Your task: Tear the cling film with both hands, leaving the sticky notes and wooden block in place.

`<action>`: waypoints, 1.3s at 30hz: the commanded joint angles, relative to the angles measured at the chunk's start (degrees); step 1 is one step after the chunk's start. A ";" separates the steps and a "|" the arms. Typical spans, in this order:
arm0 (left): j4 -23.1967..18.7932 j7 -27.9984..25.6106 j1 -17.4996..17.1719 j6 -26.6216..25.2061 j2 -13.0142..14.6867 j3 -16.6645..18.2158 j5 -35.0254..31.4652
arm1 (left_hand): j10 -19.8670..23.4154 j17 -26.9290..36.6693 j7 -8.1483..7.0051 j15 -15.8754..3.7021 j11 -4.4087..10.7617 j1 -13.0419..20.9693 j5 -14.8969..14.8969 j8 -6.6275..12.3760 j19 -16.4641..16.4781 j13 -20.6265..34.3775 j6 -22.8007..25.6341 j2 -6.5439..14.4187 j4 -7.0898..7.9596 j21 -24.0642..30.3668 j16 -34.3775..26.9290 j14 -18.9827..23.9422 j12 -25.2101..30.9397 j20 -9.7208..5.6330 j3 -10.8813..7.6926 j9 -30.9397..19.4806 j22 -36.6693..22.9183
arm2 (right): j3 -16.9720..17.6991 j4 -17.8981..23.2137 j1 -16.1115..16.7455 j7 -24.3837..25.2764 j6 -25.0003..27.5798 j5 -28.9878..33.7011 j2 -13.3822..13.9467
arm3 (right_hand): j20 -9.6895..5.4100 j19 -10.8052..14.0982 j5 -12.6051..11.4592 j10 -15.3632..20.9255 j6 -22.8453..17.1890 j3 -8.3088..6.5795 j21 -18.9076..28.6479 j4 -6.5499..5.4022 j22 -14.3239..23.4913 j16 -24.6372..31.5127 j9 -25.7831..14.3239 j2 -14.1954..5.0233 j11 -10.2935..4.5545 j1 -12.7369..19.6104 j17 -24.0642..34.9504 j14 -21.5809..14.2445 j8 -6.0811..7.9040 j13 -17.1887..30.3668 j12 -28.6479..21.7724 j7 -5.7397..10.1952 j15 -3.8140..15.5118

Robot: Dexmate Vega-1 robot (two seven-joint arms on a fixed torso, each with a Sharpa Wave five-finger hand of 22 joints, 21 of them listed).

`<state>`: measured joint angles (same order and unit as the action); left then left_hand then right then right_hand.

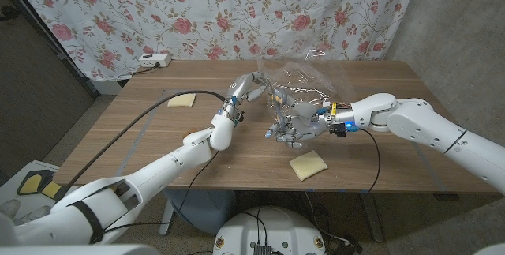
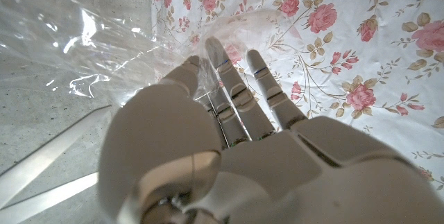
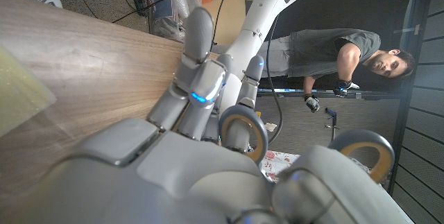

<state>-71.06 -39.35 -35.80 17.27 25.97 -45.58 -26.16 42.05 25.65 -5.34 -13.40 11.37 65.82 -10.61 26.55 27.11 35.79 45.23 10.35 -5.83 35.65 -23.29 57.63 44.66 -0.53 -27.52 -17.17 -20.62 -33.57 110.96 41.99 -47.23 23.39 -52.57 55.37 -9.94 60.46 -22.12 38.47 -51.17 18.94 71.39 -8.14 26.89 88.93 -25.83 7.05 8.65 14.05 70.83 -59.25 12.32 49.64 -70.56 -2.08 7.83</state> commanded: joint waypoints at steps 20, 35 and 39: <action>-0.15 -0.49 -3.13 4.45 -1.53 3.90 4.42 | 0.71 0.08 -0.29 -0.11 0.34 -0.33 -0.49 0.22 -0.36 0.14 0.28 0.11 0.09 1.36 0.97 0.79 -0.44 -0.46 -0.64 -0.08 -0.30 | 3.99 1.85 3.95 2.52 -2.49 -1.68 3.88 | -2.52 0.78 -0.14 9.98 3.95 0.06 -0.47 0.35 -0.24 -0.08 -0.02 -1.32 -7.03 1.21 0.06 2.25 0.53 -0.71 -0.63 -7.46 3.39; -0.17 -0.48 -4.22 8.48 -2.08 4.63 5.52 | 0.74 0.08 -0.40 -0.09 0.35 -0.56 -0.58 0.21 -0.80 0.12 0.23 0.04 0.14 2.02 1.65 0.87 -0.66 -0.87 -0.73 -0.15 -0.40 | 3.03 1.33 2.60 1.84 -1.22 -0.85 3.34 | -2.53 0.82 0.01 9.74 3.97 0.04 -0.67 0.27 -0.38 -0.17 0.05 -1.75 -7.13 1.63 0.03 2.35 0.61 -0.69 -1.20 -7.56 3.38; -0.42 0.09 -4.54 9.11 -2.17 4.77 5.72 | 0.56 0.04 -0.57 -0.08 0.35 -0.66 -0.62 0.26 -0.99 0.07 0.17 -0.01 0.17 2.17 1.93 0.71 -0.84 -1.00 -0.74 -0.30 -0.41 | 2.74 1.05 2.01 1.49 -0.89 -0.67 3.04 | -2.53 0.86 0.07 9.80 3.97 0.02 -0.62 0.27 -0.30 -0.18 0.10 -1.87 -7.19 1.75 0.03 2.37 0.61 -1.11 -1.11 -7.55 3.37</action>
<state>-71.03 -40.20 -39.40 24.29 24.11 -41.38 -21.22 42.06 25.53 -5.34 -13.51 11.37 65.65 -10.80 26.54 26.28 35.73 45.23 10.15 -5.70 37.51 -21.79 58.14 43.99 -1.34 -28.00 -17.14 -20.90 -30.18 112.49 45.01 -45.13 21.66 -53.98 58.77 -9.95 60.47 -22.12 38.86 -51.38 18.95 70.94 -8.14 26.44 88.93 -25.77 5.55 8.66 15.55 70.84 -59.23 12.65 48.60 -71.39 -2.29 7.81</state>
